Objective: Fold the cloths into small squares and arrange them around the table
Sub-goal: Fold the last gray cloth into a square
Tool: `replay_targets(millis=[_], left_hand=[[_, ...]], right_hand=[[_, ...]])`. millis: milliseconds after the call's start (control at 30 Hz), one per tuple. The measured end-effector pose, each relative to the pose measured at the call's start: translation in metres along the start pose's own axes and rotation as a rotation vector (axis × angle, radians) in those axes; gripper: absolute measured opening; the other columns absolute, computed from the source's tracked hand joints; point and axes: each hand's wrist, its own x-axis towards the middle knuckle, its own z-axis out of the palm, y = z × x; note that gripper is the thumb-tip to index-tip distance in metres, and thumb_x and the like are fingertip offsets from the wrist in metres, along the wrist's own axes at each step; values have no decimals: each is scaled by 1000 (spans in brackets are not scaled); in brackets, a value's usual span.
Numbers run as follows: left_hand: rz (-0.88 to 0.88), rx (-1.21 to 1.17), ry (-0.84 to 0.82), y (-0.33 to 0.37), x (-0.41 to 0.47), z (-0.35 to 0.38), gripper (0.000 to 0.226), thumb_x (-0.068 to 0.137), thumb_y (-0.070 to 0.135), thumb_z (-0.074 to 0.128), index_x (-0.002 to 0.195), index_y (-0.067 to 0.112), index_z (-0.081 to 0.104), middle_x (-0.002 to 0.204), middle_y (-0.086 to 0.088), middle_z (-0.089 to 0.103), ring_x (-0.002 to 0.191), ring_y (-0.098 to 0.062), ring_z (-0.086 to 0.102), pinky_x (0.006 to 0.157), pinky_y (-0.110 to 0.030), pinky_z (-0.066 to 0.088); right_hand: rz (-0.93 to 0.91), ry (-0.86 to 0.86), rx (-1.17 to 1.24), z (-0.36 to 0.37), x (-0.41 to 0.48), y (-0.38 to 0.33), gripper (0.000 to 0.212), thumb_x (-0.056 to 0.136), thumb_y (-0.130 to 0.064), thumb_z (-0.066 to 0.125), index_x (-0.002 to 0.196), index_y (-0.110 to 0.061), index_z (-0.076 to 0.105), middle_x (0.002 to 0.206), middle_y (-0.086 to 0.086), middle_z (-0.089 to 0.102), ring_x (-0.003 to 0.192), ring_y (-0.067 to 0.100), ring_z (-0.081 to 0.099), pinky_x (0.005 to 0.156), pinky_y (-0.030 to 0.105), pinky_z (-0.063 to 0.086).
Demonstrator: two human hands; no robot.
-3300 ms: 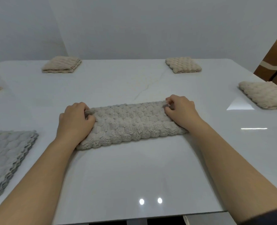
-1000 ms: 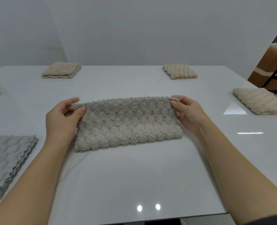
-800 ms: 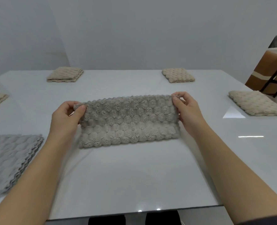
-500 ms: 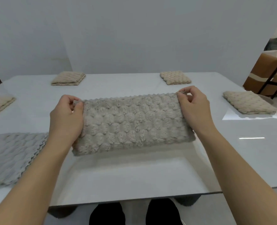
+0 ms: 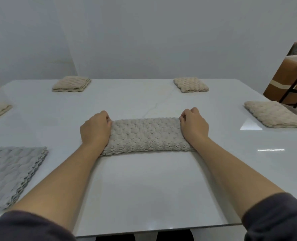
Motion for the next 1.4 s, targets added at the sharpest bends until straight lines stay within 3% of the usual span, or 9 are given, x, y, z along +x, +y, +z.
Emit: replay_targets(millis=[100, 200, 267, 333, 433, 567, 833, 1067, 1400], left_hand=[[72, 23, 49, -1, 4, 5, 17, 91, 15, 62, 107, 11, 59, 99, -9, 62, 78, -27, 54, 56, -34, 36], [192, 25, 118, 2, 6, -4, 20, 88, 7, 64, 108, 5, 65, 108, -13, 63, 93, -33, 57, 56, -36, 38], [291, -15, 111, 20, 0, -11, 20, 93, 7, 55, 106, 4, 69, 112, -12, 66, 100, -33, 58, 73, -41, 45], [367, -44, -34, 45, -15, -12, 31, 99, 13, 41, 119, 9, 65, 130, -9, 60, 121, -29, 50, 106, -43, 32], [385, 6, -342, 64, -38, 4, 50, 104, 30, 20, 150, 14, 30, 160, -3, 22, 148, -19, 13, 120, -43, 5], [321, 52, -446, 53, -43, 18, 57, 103, 42, 12, 156, 23, 5, 163, 3, 0, 150, -16, -3, 121, -44, -3], [139, 101, -483, 3, -32, 6, 62, 102, 45, 11, 156, 18, -2, 163, -2, -8, 150, -21, -8, 121, -46, 0], [127, 111, -461, 5, -34, 8, 62, 101, 46, 11, 156, 18, -1, 163, -1, -7, 150, -20, -8, 120, -49, -1], [127, 89, -461, 6, -34, 7, 62, 101, 46, 11, 156, 20, -1, 163, 1, -8, 149, -19, -10, 119, -50, -5]], right_hand=[[-11, -53, -146, -1, 7, -3, 23, 97, -12, 47, 117, -12, 58, 123, 9, 51, 100, 27, 52, 71, 33, 36], [-54, 1, -163, -13, 6, -9, 40, 95, -9, 46, 134, -14, 51, 142, 6, 45, 126, 26, 43, 95, 38, 33], [-141, -30, -67, -20, -1, -23, 44, 97, -12, 43, 142, -11, 45, 153, 6, 37, 140, 24, 32, 109, 39, 25], [-260, -199, -42, -19, -16, -44, 46, 102, -18, 34, 148, -10, 35, 161, 6, 22, 149, 23, 14, 117, 44, 14], [-315, -478, -69, -6, -38, -58, 55, 105, -32, 19, 156, -14, 10, 165, 0, -2, 151, 23, -7, 120, 53, -1], [-292, -508, -119, 4, -42, -49, 58, 104, -43, 13, 157, -23, 1, 164, -4, -8, 150, 22, -11, 119, 55, -5], [-135, -494, -177, -10, -34, -25, 58, 103, -43, 11, 157, -23, 1, 164, 0, -6, 150, 25, -10, 118, 56, -7], [-361, -471, -60, 6, -46, -100, 59, 103, -40, 13, 157, -19, -1, 164, 0, -9, 150, 23, -14, 118, 53, -11], [-285, -489, -107, 9, -41, -66, 61, 102, -48, 14, 157, -24, 4, 164, -4, -4, 151, 20, -6, 119, 53, -5]])
